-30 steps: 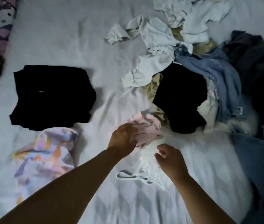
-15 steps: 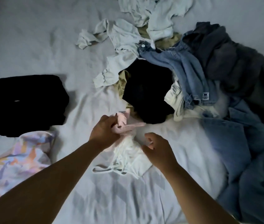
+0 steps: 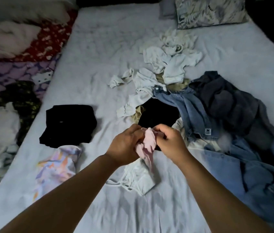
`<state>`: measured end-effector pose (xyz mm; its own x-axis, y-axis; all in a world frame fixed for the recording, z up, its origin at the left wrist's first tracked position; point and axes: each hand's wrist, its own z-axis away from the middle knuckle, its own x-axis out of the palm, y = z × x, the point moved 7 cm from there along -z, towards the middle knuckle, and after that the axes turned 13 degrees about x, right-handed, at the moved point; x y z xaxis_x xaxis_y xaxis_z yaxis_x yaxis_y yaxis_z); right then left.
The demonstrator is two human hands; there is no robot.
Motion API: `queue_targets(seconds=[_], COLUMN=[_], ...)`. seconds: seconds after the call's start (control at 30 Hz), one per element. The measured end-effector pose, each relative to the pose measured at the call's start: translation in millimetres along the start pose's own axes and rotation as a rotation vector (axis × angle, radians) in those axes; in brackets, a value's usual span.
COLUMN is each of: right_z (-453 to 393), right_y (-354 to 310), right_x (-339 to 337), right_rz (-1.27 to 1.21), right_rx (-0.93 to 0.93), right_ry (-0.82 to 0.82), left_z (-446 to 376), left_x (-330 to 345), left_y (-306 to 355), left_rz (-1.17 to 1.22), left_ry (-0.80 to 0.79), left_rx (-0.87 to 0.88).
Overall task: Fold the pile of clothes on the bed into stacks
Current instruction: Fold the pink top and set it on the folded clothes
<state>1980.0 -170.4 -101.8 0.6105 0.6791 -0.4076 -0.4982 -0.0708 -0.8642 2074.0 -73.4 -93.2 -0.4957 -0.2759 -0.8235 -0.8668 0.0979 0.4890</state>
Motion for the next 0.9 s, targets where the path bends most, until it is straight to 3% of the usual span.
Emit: queue_targets(seconds=[0.3, 0.53, 0.67, 0.9], right_z=[9, 33, 48, 86], right_y=[-2, -27, -31, 23], right_x=[-84, -109, -113, -112], right_rz=[-0.061, -0.033, -0.062, 0.008], right_rx=[0.061, 0.073, 0.085, 0.254], right_ry=[0.368, 0.456, 0.5, 0.544], left_z=[19, 36, 42, 72], left_x=[-63, -85, -82, -22], left_y=[9, -3, -10, -7], left_rz=[0.203, 0.212, 0.191, 0.547], left_ry=[0.27, 0.385, 0.347, 0.171], left_rx=[-0.147, -0.305, -0.39, -0.514])
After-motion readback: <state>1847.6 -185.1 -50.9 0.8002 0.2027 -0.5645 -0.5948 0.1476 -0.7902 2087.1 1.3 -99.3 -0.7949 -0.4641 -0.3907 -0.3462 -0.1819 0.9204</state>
